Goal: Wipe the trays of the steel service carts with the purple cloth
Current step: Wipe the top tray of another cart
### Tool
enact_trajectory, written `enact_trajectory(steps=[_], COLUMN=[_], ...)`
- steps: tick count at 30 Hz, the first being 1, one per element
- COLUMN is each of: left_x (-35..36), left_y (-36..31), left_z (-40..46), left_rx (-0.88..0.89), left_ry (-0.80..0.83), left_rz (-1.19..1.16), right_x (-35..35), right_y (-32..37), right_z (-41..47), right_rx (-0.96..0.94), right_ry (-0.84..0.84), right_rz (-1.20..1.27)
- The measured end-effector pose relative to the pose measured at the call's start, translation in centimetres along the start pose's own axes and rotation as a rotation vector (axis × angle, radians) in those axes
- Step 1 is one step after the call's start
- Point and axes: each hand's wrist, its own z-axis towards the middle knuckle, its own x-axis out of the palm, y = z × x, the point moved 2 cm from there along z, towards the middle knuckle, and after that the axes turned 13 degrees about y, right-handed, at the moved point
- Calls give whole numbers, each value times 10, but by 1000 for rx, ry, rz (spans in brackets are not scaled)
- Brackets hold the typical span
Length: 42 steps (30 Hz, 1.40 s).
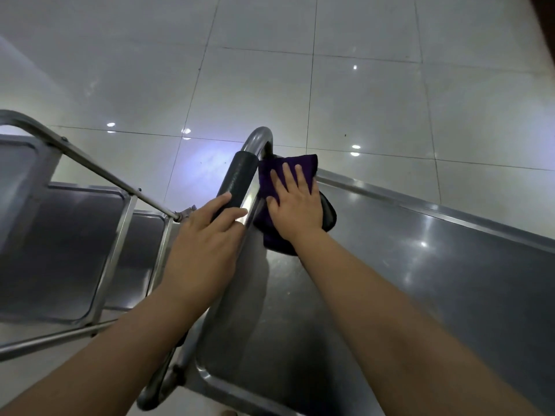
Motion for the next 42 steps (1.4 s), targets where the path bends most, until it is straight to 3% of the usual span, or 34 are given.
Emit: enact_trajectory(steps=[12, 19, 32, 42], left_x=[-7, 2, 11, 5], left_y=[-7, 10, 112, 192], left_z=[-1, -9, -51, -85], left_rx=[-37, -2, -58, -108], left_ry=[4, -60, -97, -148], left_rz=[-14, -94, -87, -59], right_x=[0, 1, 0, 16], right_y=[-148, -140, -27, 184], right_z=[-84, -108, -57, 24], right_rx=[380, 778, 611, 125], right_ry=[-43, -23, -12, 34], right_rz=[85, 273, 181, -45])
